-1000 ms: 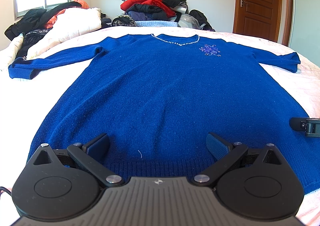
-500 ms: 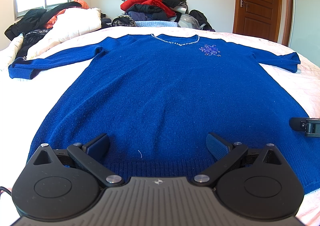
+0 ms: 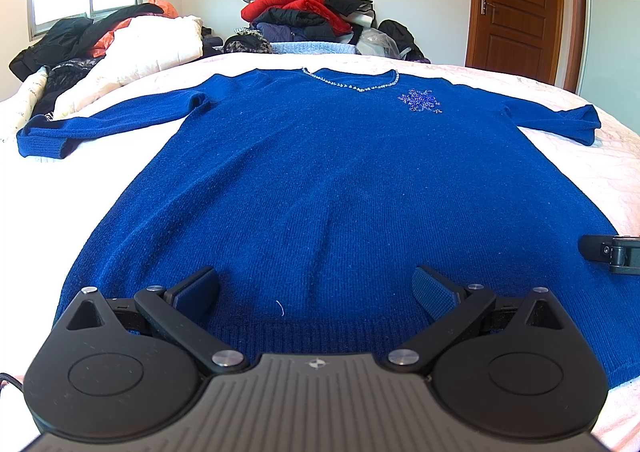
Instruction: Fold small clothes
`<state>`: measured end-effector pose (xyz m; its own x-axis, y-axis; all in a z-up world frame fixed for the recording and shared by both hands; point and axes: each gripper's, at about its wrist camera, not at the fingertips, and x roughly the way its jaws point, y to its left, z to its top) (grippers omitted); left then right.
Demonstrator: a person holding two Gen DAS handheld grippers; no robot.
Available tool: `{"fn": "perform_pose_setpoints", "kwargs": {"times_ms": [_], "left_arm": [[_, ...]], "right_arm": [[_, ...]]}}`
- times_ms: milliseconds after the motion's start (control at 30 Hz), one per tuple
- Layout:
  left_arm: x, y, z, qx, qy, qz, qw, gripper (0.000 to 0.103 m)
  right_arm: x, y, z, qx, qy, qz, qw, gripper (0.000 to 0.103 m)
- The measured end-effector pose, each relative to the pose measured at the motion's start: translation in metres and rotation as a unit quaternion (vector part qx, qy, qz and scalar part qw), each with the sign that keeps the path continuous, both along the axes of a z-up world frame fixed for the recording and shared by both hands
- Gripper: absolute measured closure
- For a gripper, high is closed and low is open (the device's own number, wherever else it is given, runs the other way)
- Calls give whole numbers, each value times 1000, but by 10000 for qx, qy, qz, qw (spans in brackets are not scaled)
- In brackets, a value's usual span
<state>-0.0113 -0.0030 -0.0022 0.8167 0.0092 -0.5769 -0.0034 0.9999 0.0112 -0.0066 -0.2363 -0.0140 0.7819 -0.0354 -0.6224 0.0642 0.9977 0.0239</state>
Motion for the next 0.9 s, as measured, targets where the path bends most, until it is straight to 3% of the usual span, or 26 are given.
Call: {"fn": "perform_pose_setpoints", "kwargs": {"times_ms": [467,900], "left_arm": [[2,-1,2,1,12,9,10000,0],[4,2,11,-15,302,110,9995,0]], "right_arm": [[0,0,0,-1,1,0,10000,0],[-2,-4,1,73,-6,67,10000,0]]}}
